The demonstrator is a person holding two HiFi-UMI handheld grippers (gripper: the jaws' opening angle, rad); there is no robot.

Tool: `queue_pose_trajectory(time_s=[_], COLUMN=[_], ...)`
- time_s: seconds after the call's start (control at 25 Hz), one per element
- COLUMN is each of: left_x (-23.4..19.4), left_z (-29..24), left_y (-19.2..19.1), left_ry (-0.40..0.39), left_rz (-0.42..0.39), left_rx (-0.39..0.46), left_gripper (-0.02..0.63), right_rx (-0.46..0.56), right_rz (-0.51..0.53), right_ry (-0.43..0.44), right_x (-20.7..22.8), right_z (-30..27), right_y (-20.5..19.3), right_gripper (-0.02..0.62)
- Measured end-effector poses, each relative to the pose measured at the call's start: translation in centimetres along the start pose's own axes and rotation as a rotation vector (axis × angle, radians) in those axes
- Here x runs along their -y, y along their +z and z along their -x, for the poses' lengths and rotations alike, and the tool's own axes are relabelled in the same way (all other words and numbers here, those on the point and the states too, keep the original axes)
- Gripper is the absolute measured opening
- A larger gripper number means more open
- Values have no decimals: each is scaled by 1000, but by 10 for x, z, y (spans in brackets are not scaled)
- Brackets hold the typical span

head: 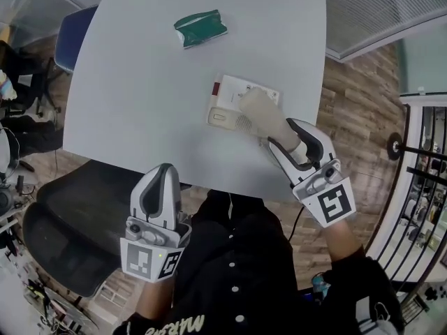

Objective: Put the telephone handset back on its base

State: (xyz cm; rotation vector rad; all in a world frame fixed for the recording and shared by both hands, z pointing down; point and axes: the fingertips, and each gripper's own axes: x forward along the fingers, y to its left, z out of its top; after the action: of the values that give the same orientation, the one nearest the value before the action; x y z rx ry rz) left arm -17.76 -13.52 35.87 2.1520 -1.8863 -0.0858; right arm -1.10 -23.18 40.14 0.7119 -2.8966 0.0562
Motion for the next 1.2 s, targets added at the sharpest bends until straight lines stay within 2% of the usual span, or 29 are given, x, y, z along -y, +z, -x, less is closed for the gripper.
queue_pose_trajectory(time_s=[0.36,0.76,1.2], left_x=[-1,-8,-20], left_z=[-3,4,9], left_y=[-26,-53,-78], left_ry=[14,60,100], left_rz=[22,51,92], left_rx=[-59,-120,-166], left_gripper=[17,17,17], right_rx=[-55,-115,-222], right_rz=[0,7,75], right_ry=[85,222,386], right_x=[-3,-14,-25], right_z=[-22,-41,-64], right_y=[-42,-84,-133], right_gripper=[207,207,207])
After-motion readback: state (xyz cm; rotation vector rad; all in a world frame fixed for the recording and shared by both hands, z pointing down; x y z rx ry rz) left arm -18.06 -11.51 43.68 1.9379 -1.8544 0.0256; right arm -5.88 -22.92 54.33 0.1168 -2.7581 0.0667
